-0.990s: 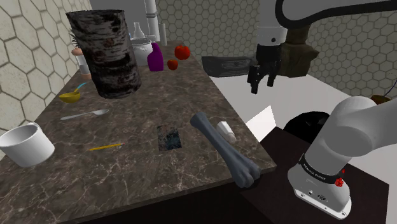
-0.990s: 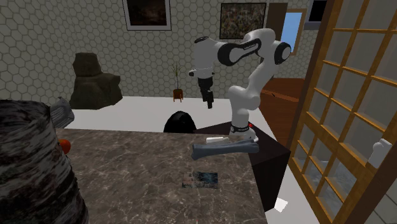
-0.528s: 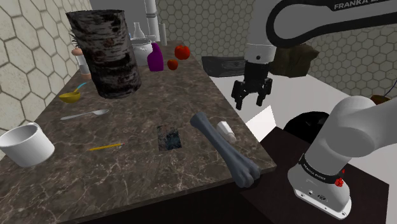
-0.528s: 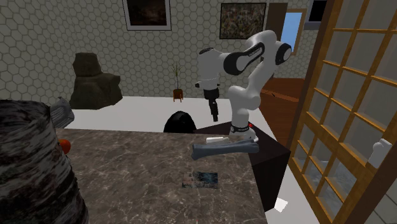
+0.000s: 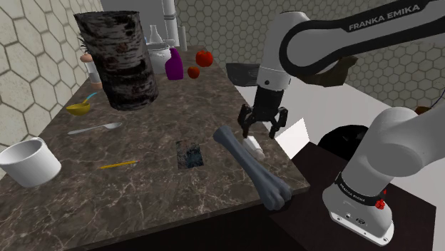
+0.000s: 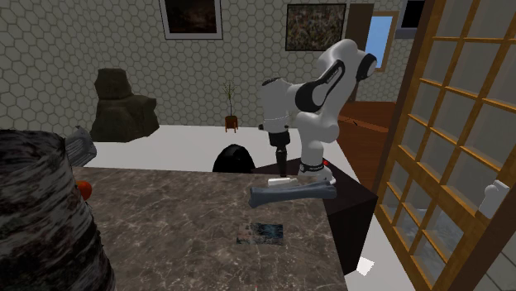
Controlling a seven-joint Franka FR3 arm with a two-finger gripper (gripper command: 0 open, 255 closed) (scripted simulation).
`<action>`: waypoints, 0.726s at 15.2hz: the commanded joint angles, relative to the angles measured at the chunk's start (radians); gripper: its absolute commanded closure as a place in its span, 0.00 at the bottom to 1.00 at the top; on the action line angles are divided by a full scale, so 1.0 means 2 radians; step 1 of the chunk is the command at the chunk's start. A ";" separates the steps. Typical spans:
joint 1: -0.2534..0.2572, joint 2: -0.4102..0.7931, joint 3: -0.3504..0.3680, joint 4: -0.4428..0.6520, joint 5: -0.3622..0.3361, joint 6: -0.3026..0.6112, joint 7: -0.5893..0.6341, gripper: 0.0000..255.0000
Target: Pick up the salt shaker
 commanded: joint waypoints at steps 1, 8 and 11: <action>0.002 0.007 0.005 -0.008 0.008 0.017 0.001 0.00; 0.005 0.028 0.015 -0.032 0.022 0.061 -0.011 0.00; 0.005 0.027 0.014 -0.032 0.022 0.060 -0.012 1.00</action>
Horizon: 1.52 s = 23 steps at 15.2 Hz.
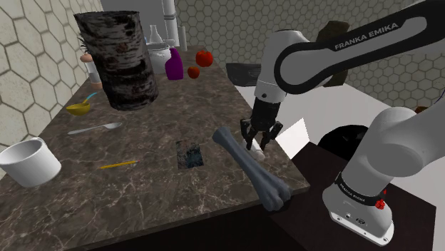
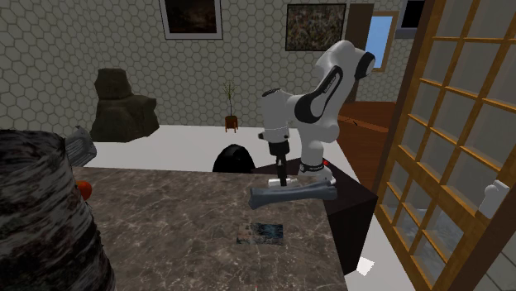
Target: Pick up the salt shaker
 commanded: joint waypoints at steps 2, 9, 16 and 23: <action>0.000 0.000 0.000 -0.001 0.000 0.000 0.000 1.00; -0.001 -0.007 -0.003 0.007 -0.005 -0.015 0.005 1.00; -0.006 -0.030 -0.015 0.040 -0.021 -0.069 0.019 1.00; -0.009 -0.043 -0.025 0.072 -0.034 -0.113 0.031 1.00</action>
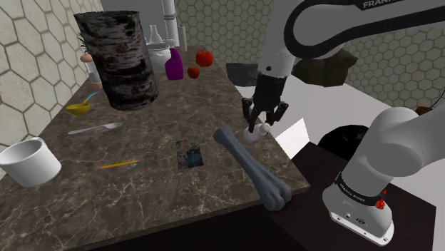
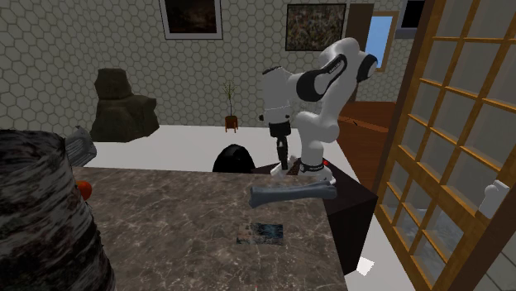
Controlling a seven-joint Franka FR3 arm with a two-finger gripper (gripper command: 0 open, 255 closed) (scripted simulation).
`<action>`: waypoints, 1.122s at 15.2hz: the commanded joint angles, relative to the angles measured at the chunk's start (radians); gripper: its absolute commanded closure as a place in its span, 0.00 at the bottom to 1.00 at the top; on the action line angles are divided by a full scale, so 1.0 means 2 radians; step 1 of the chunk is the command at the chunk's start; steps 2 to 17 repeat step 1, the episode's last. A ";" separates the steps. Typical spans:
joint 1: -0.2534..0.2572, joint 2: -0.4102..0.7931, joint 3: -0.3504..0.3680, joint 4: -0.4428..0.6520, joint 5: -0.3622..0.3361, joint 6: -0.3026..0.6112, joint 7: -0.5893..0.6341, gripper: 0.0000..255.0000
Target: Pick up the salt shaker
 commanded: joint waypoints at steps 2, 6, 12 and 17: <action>0.000 -0.002 -0.002 0.003 -0.002 -0.005 0.001 1.00; 0.000 -0.002 -0.002 0.003 -0.002 -0.005 0.001 1.00; 0.000 -0.002 -0.002 0.003 -0.002 -0.005 0.001 1.00; 0.000 -0.002 -0.002 0.003 -0.002 -0.005 0.001 1.00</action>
